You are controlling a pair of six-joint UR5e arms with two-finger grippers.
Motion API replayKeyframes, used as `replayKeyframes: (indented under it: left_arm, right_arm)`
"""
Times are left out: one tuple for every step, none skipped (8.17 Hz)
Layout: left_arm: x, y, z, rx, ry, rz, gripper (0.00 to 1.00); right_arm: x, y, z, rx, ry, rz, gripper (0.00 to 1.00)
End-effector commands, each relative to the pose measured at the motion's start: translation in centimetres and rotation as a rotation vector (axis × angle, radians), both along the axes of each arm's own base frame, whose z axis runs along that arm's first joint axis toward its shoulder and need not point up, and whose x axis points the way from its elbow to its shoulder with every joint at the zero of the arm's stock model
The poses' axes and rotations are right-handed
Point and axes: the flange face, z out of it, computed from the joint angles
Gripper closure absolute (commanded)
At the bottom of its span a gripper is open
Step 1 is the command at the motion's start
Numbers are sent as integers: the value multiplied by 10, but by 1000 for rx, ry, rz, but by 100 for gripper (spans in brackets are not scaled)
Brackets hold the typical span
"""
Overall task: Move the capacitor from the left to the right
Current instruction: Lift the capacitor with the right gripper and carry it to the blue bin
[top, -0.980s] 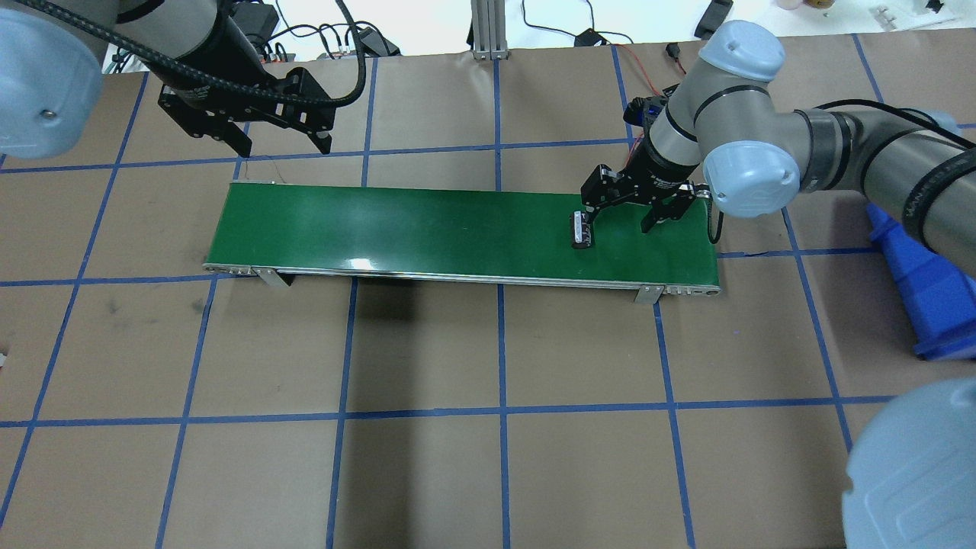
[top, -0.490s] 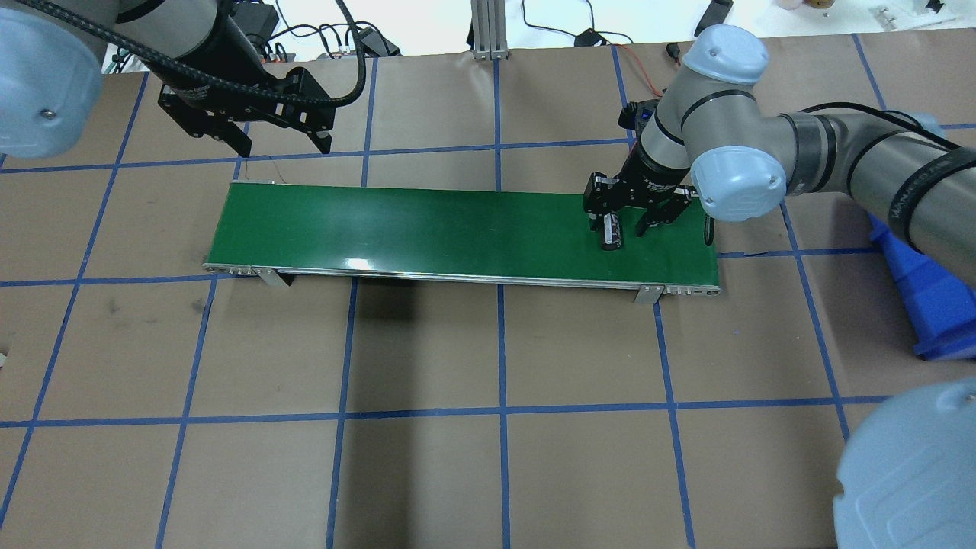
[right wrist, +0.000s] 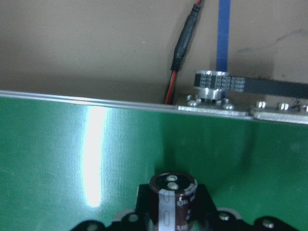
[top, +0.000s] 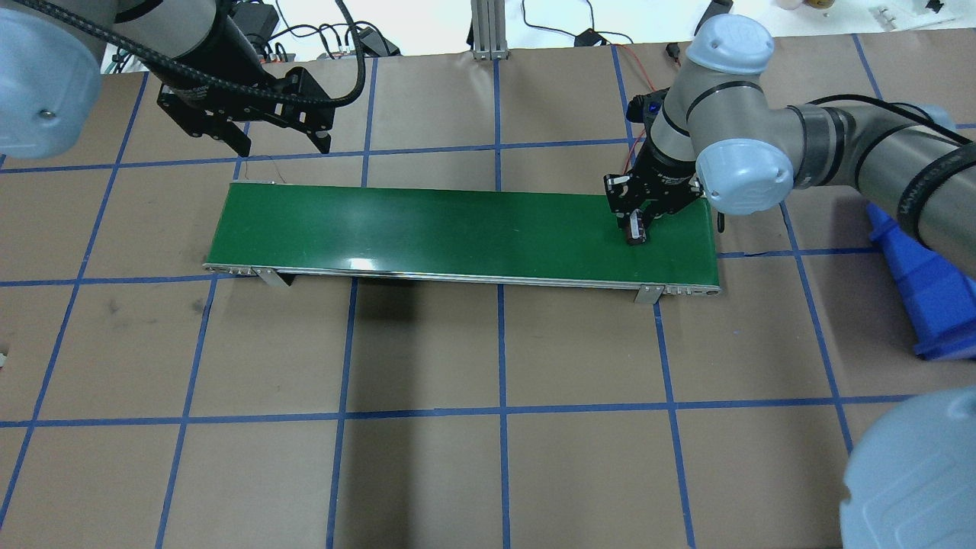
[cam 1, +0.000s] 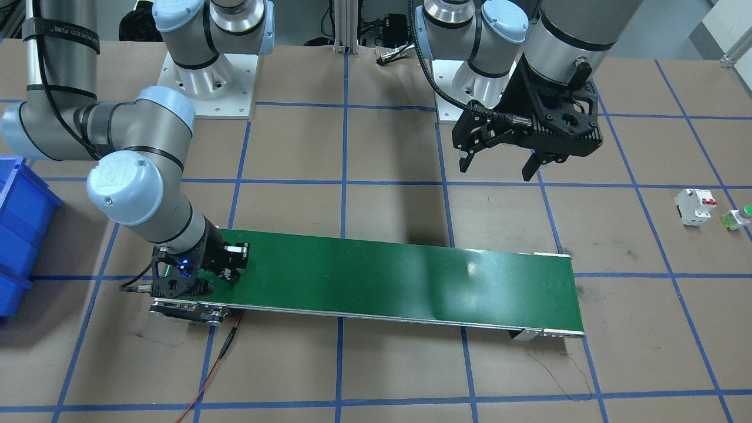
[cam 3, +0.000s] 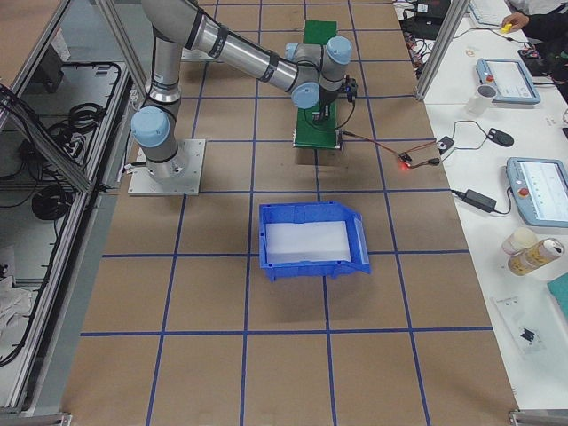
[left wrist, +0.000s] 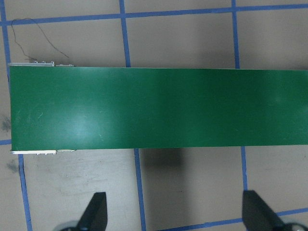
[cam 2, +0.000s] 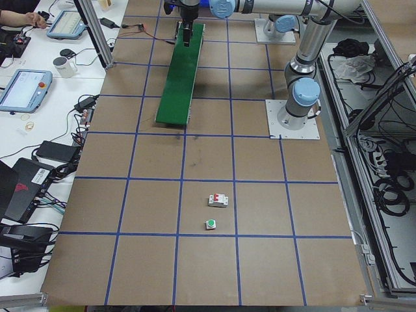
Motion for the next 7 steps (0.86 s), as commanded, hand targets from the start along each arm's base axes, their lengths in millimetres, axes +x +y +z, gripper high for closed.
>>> replayKeyframes:
  left_arm:
    - [0,0,0,0,0,-1,0]
    - [0,0,0,0,0,-1,0]
    - [0,0,0,0,1,-1,0]
    - [0,0,0,0,1,-1,0]
    - [0,0,0,0,0,-1,0]
    - [0,0,-1,1,1,-1,0]
    - [0,0,0,0,1,-1,0]
  right_arm:
    - [-56,-33,52,-113,115,69,100]
    - [-110,-43,66,-136,134,137,100]
    - [-174,-39,78,-147,147,219,100]
    - [-249,-26,92,-168,170,300,100]
    - [-309,-13,98,-176,186,358,100]
    - [-355,0,97,-178,201,445,100]
    - [-399,18,96,-173,210,520,98]
